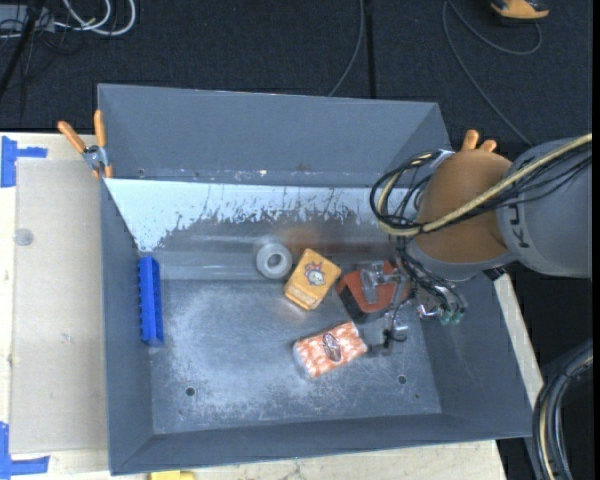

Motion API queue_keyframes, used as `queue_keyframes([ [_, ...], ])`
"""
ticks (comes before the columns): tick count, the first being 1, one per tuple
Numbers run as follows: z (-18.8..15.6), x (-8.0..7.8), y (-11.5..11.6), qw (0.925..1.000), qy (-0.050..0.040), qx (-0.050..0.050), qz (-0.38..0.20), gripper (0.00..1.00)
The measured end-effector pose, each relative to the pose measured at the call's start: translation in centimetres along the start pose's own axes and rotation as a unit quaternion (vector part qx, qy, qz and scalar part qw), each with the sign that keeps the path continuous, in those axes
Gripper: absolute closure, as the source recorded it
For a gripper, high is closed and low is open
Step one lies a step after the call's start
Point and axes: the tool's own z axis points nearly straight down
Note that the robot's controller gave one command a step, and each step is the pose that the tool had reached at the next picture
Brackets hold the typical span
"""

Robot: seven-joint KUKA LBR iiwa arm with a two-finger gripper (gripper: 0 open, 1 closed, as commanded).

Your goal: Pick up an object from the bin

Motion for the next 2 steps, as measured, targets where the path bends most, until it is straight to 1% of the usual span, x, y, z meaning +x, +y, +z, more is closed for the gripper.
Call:
queue_keyframes([
  [1, 0.0, 0.6, 1.8, 0.9989, -0.0076, 0.001, -0.047, 0.00],
  [2, 0.6, 1.2, 6.2, 0.9933, -0.0027, 0.001, -0.116, 0.00],
])
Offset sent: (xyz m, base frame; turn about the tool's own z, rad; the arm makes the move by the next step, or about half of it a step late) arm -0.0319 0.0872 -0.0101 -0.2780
